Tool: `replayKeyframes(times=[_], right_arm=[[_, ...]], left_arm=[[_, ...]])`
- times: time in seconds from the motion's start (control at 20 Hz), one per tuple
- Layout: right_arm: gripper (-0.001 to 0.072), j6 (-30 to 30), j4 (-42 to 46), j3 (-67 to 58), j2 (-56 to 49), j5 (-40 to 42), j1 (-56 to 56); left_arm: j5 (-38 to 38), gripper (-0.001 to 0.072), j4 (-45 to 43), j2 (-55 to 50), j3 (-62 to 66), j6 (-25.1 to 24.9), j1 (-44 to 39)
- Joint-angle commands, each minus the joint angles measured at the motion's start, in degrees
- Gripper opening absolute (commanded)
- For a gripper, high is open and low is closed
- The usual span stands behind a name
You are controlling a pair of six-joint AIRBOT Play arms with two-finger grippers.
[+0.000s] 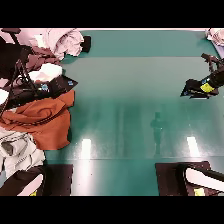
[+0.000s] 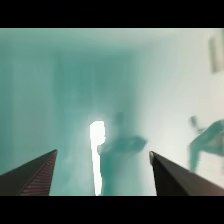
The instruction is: Fold the shirts.
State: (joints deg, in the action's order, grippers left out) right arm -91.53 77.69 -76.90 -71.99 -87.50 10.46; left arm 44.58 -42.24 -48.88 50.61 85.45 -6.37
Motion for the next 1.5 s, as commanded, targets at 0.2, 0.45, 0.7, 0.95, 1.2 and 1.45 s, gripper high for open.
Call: replayKeyframes(times=[0.2, 0.45, 0.7, 0.95, 1.2, 1.45], right_arm=[[0.0489, -7.9, -8.2, 0.0, 0.0, 11.1, -0.8], [0.0488, -7.5, -9.1, 0.0, -0.1, 12.0, -4.1], [0.0489, -10.6, -9.2, 0.0, 0.0, 12.2, -10.3], [0.0489, -10.6, -9.1, 0.0, 0.0, 13.1, -17.7], [0.0489, -10.4, -9.0, 0.0, -0.1, 15.8, -22.5], [0.0490, -6.9, -8.9, 0.0, -3.6, 13.9, -24.0]], left_arm=[[6.4, 0.0710, 1.8, 0.0, 0.3, -4.4, 3.6], [19.5, 0.0710, 1.5, 0.0, 1.1, -17.1, 7.2], [19.8, 0.0710, 1.0, 0.0, 1.1, -17.0, 7.2], [19.9, 0.0709, -1.3, -0.1, 1.1, -15.0, 7.2], [21.4, 0.0348, -2.2, -0.1, 1.1, -20.3, 7.2], [22.8, 0.0436, -57.5, -0.1, 11.7, 1.1, 7.3]])
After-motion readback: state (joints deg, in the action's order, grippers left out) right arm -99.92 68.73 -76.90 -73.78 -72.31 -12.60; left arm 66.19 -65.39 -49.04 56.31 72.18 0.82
